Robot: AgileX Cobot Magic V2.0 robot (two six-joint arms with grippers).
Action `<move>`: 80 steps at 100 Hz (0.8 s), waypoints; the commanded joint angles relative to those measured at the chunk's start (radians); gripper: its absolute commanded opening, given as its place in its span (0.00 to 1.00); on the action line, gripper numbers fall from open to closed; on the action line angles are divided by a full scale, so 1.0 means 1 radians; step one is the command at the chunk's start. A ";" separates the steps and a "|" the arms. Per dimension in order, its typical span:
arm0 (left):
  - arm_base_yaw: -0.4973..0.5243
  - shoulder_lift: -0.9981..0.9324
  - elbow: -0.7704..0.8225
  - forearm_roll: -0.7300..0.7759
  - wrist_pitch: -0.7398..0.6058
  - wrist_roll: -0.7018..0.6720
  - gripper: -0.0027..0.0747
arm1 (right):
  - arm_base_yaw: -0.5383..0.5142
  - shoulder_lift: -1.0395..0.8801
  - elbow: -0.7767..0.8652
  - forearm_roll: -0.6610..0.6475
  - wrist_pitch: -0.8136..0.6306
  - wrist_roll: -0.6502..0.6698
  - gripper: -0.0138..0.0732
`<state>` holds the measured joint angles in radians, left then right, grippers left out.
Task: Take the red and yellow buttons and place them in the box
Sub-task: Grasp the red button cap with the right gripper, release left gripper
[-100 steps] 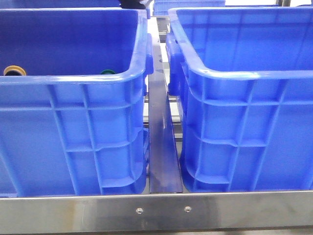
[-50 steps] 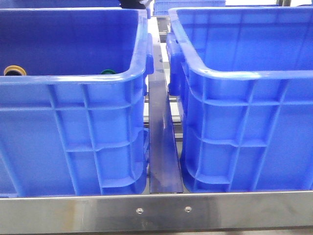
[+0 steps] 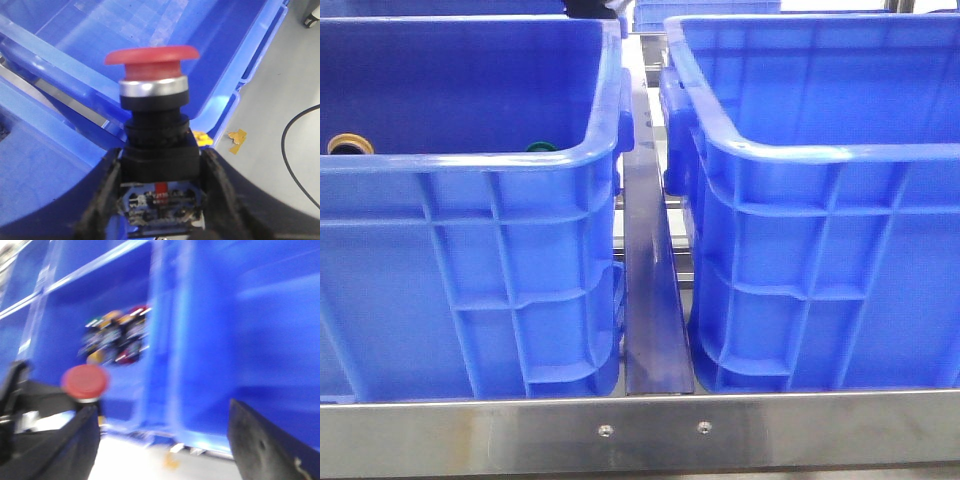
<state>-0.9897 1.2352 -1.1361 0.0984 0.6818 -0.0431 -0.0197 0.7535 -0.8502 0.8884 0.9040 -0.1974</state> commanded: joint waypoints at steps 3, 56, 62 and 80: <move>-0.008 -0.031 -0.026 0.003 -0.057 -0.003 0.01 | 0.005 0.087 -0.031 0.240 -0.001 -0.169 0.80; -0.008 -0.031 -0.026 0.003 -0.042 -0.003 0.01 | 0.324 0.350 -0.034 0.454 -0.135 -0.359 0.80; -0.008 -0.031 -0.026 -0.002 -0.040 -0.003 0.01 | 0.346 0.365 -0.034 0.480 -0.145 -0.382 0.80; -0.008 -0.031 -0.026 -0.004 -0.042 -0.003 0.01 | 0.371 0.416 -0.034 0.559 -0.155 -0.448 0.80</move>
<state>-0.9897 1.2352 -1.1361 0.0984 0.6978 -0.0431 0.3471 1.1648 -0.8502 1.3485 0.7554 -0.5959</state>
